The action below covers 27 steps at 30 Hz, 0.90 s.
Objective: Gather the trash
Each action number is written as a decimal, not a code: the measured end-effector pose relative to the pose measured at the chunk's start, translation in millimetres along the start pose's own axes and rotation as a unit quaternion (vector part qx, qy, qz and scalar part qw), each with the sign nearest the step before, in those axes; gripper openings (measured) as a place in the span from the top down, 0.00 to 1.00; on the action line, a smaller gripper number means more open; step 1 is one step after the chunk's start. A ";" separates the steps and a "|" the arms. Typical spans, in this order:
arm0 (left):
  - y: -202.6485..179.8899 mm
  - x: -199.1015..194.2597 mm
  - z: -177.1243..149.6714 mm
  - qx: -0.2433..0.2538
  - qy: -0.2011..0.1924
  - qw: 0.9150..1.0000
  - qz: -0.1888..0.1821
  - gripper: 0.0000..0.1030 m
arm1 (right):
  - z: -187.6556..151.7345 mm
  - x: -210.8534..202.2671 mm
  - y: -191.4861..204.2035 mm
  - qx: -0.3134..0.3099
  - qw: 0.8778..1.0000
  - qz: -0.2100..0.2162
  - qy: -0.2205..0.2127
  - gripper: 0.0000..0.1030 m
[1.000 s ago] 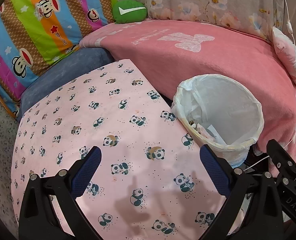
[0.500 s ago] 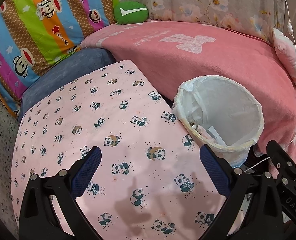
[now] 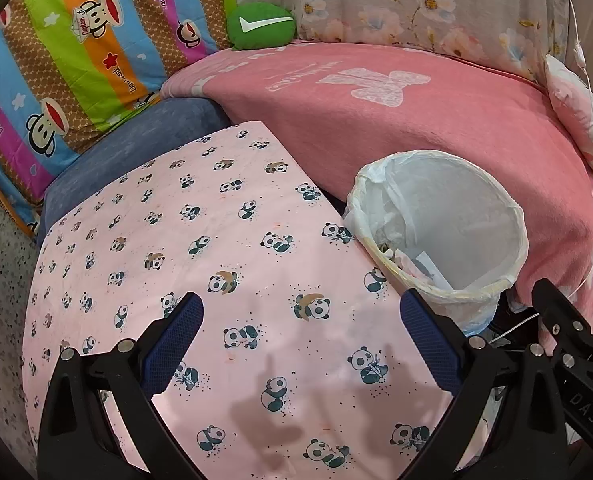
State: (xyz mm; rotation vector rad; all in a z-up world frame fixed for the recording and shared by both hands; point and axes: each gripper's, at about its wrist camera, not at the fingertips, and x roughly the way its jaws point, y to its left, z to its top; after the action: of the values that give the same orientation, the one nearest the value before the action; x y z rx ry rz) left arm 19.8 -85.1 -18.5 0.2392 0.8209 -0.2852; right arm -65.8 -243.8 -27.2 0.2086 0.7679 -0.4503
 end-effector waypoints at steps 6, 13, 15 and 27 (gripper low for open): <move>-0.7 -0.7 -0.2 0.002 -0.001 1.000 0.000 0.08 | -1.1 1.1 -1.6 0.002 1.000 -0.001 -0.001 0.04; -1.7 -1.1 -0.2 0.003 -0.003 1.000 0.001 0.08 | -1.2 0.9 -1.4 0.002 1.000 -0.001 -0.001 0.04; -2.5 -1.8 0.1 0.005 -0.005 1.000 0.002 0.08 | -1.2 1.3 -1.6 0.002 1.000 -0.001 -0.001 0.04; -2.4 -4.2 1.0 0.009 -0.011 1.000 0.000 0.08 | -1.2 1.3 -1.5 0.002 1.000 -0.001 -0.001 0.04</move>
State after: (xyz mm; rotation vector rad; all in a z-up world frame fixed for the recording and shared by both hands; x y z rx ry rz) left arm 17.0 -87.0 -15.0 0.2523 0.7971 -0.2939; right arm -66.5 -245.1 -28.9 0.2105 0.7658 -0.4534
